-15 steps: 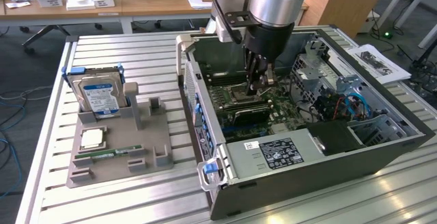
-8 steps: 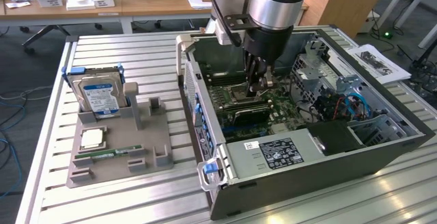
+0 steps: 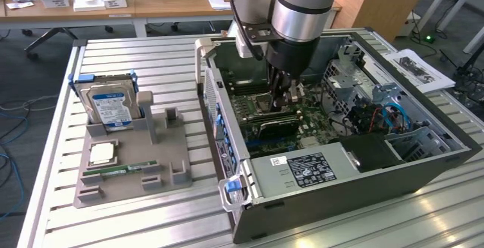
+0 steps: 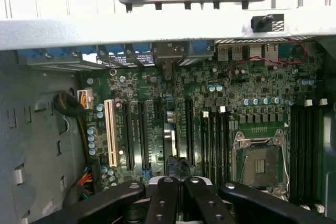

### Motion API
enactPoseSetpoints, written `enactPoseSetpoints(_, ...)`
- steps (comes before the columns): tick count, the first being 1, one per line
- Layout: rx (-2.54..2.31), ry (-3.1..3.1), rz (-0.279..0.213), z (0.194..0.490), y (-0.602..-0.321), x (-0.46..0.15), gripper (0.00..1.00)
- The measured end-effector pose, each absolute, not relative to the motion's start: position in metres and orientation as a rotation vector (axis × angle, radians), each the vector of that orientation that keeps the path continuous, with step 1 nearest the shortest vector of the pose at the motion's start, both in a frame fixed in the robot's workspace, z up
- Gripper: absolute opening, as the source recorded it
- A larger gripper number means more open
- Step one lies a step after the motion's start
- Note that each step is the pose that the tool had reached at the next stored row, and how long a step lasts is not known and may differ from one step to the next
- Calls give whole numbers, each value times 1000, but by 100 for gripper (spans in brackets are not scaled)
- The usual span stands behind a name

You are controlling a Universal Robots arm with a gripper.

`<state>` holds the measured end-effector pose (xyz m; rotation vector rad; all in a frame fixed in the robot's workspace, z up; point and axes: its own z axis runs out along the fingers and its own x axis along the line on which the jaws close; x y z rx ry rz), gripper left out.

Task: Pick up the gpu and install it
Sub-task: 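Press down on the gpu until it lock into place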

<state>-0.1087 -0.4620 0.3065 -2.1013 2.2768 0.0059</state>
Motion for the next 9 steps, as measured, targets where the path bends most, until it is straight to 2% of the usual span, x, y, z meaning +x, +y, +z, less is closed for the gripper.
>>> enactPoseSetpoints(9,-2100,2279,6,290,-457,-110,11)
